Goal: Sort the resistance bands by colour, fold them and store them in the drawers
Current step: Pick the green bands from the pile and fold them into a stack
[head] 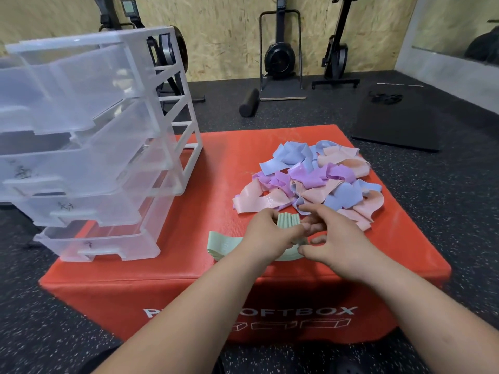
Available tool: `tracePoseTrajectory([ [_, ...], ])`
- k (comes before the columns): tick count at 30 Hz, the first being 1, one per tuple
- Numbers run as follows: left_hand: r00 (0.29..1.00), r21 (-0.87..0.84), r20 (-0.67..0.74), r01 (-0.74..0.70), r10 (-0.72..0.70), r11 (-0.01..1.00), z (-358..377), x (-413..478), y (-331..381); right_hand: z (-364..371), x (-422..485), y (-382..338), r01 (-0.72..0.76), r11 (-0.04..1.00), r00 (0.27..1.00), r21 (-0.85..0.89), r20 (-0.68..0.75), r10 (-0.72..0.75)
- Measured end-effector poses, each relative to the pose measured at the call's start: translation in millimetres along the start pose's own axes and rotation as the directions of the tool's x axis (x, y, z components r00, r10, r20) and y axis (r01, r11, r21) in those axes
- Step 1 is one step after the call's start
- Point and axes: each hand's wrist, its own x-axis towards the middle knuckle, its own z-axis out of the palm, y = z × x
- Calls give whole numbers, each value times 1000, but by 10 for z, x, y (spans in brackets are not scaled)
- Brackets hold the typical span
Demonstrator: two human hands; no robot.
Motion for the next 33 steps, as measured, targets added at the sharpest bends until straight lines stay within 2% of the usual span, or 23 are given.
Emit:
tracePoseTrajectory([
  [3,998,11,-63,-9,9,1000,-65,12,-23,18,42,1,57,998,998,19,14,-57],
  [7,996,-13,-90,14,-15,1000,-209,22,-9,53,105,93,103,971,994,-214,47,-95],
  [11,994,-72,-94,47,-54,996,-493,-7,42,202,197,211,84,970,978,-226,205,-37],
  [14,987,-110,-119,98,-110,989,-780,-21,31,337,296,233,99,974,980,-206,190,-60],
  [18,969,-50,-194,149,-155,988,-1143,0,-116,528,428,184,145,976,977,-161,180,-116],
  [23,941,20,-263,227,-214,974,-1432,-29,-313,744,541,47,273,924,949,-268,234,-213],
  [33,931,118,-319,223,-175,968,-1663,-19,-624,1009,670,-109,392,826,897,-404,367,-246],
])
